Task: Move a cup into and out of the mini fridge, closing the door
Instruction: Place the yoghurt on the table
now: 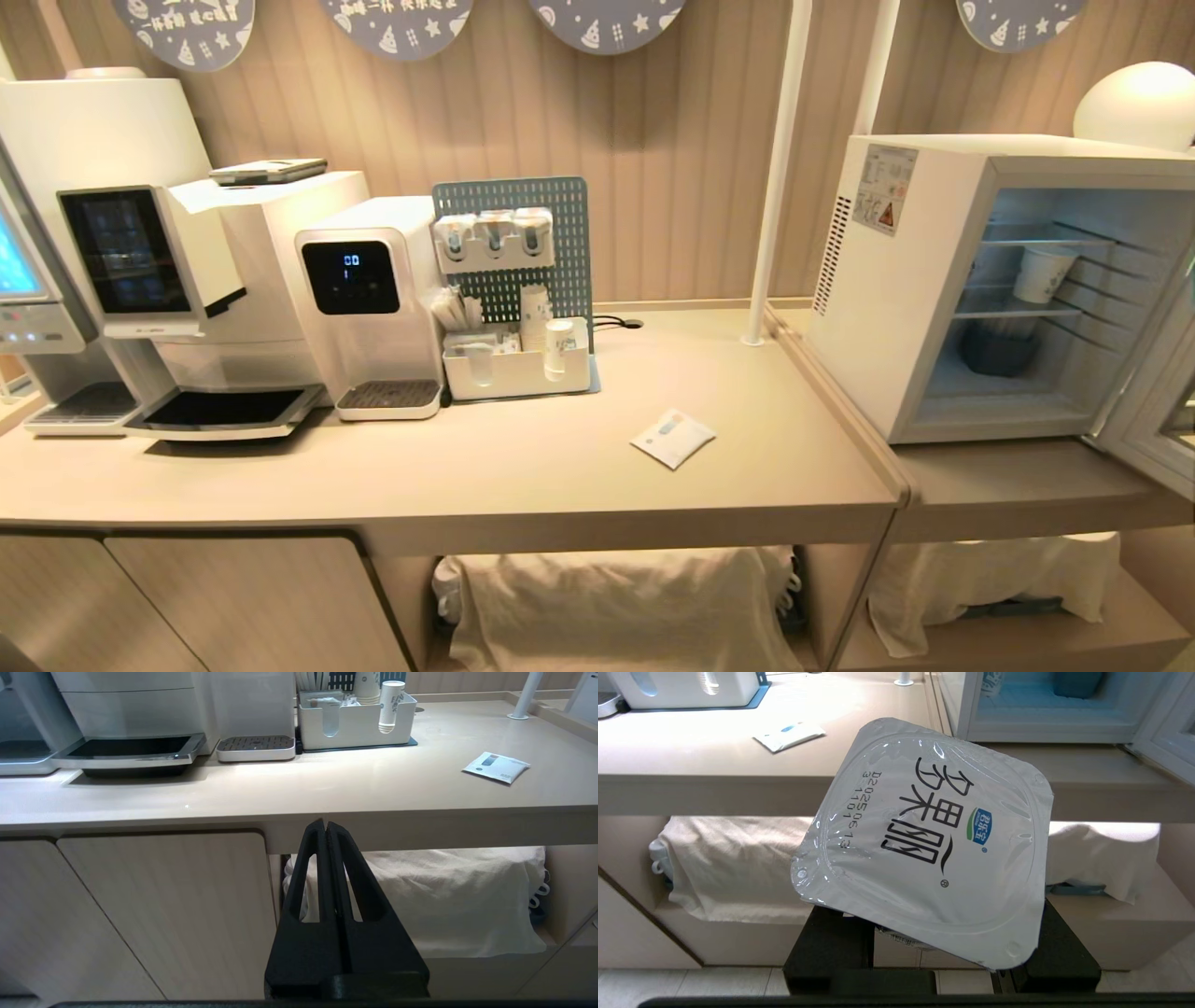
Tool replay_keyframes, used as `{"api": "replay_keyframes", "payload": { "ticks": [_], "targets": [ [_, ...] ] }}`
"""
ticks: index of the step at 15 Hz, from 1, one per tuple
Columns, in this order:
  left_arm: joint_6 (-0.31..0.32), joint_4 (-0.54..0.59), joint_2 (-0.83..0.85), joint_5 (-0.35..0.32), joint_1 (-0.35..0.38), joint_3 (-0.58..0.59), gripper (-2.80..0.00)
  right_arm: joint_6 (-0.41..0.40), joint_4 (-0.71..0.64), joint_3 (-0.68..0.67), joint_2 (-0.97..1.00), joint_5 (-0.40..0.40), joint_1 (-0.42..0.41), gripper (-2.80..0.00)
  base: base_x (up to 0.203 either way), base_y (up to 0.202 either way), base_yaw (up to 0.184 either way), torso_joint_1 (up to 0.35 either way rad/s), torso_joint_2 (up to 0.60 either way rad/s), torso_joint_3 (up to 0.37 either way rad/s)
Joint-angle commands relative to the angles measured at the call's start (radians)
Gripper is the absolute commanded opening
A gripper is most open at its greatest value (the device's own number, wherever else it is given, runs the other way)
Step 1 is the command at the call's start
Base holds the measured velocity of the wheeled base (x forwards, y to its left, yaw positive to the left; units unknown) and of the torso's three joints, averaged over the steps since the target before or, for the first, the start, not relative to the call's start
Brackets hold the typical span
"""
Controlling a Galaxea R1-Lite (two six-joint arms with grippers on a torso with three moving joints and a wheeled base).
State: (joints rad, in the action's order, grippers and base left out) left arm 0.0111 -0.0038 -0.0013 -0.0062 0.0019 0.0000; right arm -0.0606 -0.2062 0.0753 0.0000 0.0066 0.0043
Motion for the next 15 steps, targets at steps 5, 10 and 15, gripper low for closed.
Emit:
{"api": "replay_keyframes", "payload": {
  "ticks": [5, 10, 15],
  "targets": [
    [-0.002, -0.001, 0.001, 0.0, 0.001, 0.0, -2.8, -0.002, -0.005, 0.003, 0.002, 0.001, 0.0, -2.8, 0.191, 0.0, 0.0, 0.003, 0.0, 0.004],
    [-0.005, -0.001, 0.001, 0.0, 0.001, 0.0, -2.8, 0.032, 0.023, 0.171, 0.123, 0.025, 0.001, -2.8, 0.139, 0.0, -0.001, 0.004, 0.0, 0.002],
    [-0.011, -0.001, 0.001, 0.002, 0.002, 0.0, -2.8, 0.073, 0.3, 0.302, 0.753, 0.051, 0.01, -2.8, 0.0, 0.0, 0.0, 0.0, 0.0, 0.0]
  ]
}}
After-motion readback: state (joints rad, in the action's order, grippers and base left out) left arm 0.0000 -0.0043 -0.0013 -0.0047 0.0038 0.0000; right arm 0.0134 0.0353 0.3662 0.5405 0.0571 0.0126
